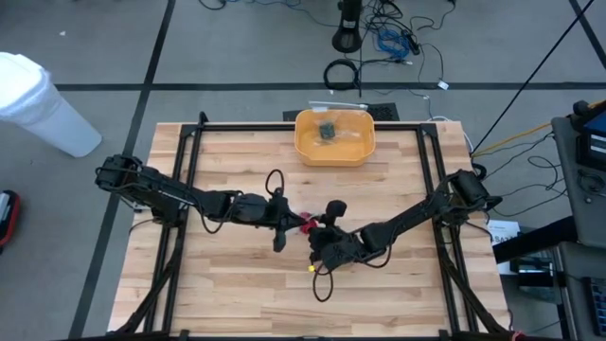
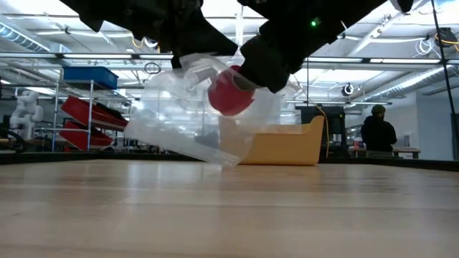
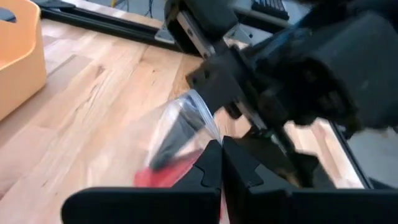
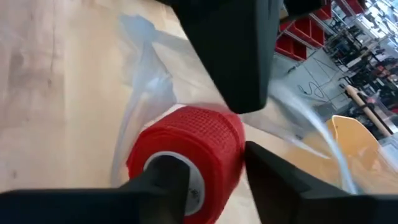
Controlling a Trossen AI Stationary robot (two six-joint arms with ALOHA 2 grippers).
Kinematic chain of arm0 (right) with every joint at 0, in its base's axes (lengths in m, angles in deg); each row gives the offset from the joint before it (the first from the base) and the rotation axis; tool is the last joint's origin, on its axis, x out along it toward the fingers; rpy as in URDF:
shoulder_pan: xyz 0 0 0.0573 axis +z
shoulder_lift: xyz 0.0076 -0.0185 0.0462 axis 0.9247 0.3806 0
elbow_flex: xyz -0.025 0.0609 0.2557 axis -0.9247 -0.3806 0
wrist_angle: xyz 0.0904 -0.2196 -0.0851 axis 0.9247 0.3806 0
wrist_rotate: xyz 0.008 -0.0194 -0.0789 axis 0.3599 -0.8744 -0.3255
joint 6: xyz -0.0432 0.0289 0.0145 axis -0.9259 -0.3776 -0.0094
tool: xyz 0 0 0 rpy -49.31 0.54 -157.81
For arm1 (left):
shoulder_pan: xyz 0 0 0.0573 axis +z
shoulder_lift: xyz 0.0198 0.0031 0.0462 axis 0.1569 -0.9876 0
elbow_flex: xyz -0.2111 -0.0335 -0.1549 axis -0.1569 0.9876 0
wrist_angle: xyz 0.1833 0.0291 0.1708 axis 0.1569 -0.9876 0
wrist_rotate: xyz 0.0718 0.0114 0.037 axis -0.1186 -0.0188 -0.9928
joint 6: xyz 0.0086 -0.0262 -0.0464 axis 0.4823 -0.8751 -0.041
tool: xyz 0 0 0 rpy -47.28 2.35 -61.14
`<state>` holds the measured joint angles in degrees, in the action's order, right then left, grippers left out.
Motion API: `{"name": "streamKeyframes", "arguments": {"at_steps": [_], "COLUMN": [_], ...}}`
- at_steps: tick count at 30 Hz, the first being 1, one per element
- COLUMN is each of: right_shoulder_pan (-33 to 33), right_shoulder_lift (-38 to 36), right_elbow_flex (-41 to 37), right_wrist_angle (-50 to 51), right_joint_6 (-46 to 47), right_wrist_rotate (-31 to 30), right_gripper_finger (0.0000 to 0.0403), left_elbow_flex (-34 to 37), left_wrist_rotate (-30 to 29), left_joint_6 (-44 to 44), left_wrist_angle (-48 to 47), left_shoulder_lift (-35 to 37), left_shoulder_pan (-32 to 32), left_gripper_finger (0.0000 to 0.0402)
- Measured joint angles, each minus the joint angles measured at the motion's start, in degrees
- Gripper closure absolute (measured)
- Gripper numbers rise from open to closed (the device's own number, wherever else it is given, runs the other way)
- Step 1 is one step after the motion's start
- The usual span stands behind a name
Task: Roll bandage
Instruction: Put the rolled red bandage into the transparent zip bag, then close the transparent zip bag
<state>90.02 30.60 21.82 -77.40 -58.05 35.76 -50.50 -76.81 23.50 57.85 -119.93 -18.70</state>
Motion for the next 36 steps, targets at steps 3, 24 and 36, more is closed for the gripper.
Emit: {"name": "streamKeyframes", "arguments": {"at_steps": [3, 24, 36], "right_shoulder_pan": [1.1, 3.7, 5.8], "right_shoulder_lift": [-0.6, -5.6, -11.3], "right_elbow_flex": [0.0, 0.0, 0.0], "right_wrist_angle": [0.9, 10.3, 10.9], "right_joint_6": [0.7, 8.2, 8.3], "right_wrist_rotate": [-0.1, 1.4, 0.4], "right_gripper_finger": [0.0242, 0.0177, 0.0177], "left_elbow_flex": [0.0, -1.2, -1.2], "left_wrist_rotate": [0.8, 8.7, 6.0], "left_joint_6": [1.6, 5.9, 8.7], "left_wrist_angle": [-1.2, -2.3, -2.9], "left_shoulder_lift": [0.0, 1.0, 1.2], "left_shoulder_pan": [0.0, -0.4, -0.1], "left_gripper_finger": [0.0402, 0.0402, 0.0401]}}
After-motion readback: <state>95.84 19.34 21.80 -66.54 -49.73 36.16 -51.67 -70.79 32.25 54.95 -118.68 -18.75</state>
